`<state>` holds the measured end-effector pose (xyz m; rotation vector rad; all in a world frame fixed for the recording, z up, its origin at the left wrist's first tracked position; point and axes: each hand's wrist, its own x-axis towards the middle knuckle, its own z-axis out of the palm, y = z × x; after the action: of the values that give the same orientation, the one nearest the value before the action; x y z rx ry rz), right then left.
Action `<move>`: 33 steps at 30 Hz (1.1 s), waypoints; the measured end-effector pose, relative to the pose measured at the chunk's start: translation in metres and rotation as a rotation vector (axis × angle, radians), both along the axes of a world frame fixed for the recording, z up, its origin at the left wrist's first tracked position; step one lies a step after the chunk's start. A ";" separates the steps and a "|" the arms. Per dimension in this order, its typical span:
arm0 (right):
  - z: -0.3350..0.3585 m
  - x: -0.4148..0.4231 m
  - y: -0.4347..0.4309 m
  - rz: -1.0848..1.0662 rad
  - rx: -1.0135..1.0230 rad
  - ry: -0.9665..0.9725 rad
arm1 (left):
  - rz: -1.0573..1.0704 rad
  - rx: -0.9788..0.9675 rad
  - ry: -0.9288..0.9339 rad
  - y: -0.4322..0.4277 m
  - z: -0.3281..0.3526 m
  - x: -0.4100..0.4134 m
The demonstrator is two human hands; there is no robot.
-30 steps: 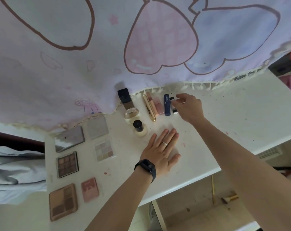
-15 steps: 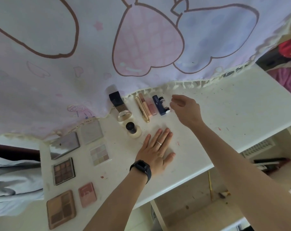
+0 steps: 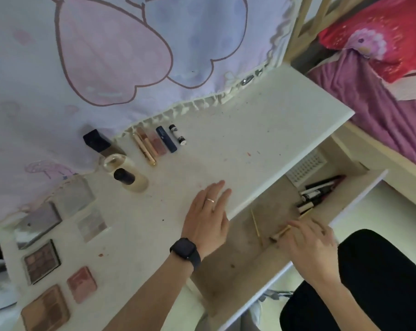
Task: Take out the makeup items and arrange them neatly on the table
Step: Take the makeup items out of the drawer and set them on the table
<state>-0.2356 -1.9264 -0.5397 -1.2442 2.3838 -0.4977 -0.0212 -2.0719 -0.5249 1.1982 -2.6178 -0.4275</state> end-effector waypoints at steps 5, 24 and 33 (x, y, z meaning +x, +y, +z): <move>-0.015 -0.050 0.021 -0.110 0.165 0.110 | -0.296 0.227 0.063 0.050 -0.017 -0.088; -0.056 -0.093 0.036 -0.093 -0.081 -0.067 | -0.236 0.268 -0.438 0.023 -0.098 -0.255; -0.059 -0.092 0.036 -0.097 -0.114 -0.061 | -0.261 0.215 -0.374 0.023 -0.099 -0.240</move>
<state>-0.3274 -1.8903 -0.5990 -1.1473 2.4017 -0.7000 -0.2611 -2.0484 -0.6237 1.0868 -3.1384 -0.5959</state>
